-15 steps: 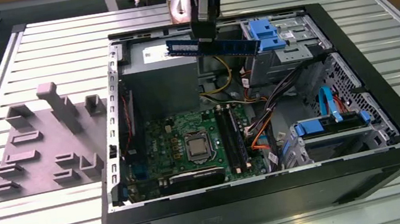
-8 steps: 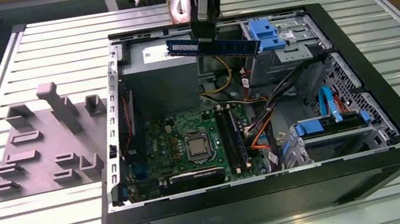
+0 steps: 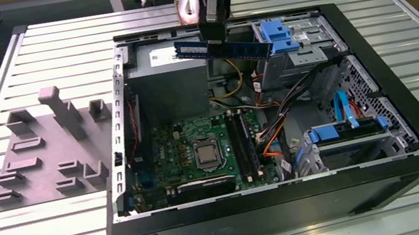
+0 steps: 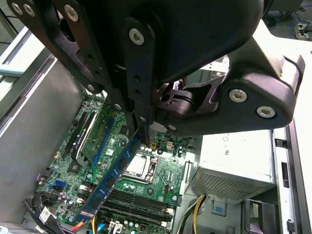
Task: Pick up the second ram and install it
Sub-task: 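Insert the second ram into the second slot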
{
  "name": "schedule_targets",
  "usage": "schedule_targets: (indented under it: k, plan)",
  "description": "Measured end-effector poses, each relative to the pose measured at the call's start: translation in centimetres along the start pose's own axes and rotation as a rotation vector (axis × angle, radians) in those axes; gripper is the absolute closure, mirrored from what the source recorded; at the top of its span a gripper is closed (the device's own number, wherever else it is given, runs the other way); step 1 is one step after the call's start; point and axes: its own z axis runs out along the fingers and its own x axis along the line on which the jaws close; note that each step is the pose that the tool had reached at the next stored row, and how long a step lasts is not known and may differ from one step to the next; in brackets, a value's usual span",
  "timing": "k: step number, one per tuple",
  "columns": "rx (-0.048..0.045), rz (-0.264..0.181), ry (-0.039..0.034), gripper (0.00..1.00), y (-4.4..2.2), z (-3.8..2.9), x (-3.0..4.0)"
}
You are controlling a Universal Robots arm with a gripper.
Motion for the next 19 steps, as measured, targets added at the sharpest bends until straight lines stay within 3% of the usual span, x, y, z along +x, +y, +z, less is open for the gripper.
schedule_targets:
  k: [19]
  plan:
    - [-0.0004, 0.030, -0.0005, 0.86, 0.00, 0.03, 0.00]
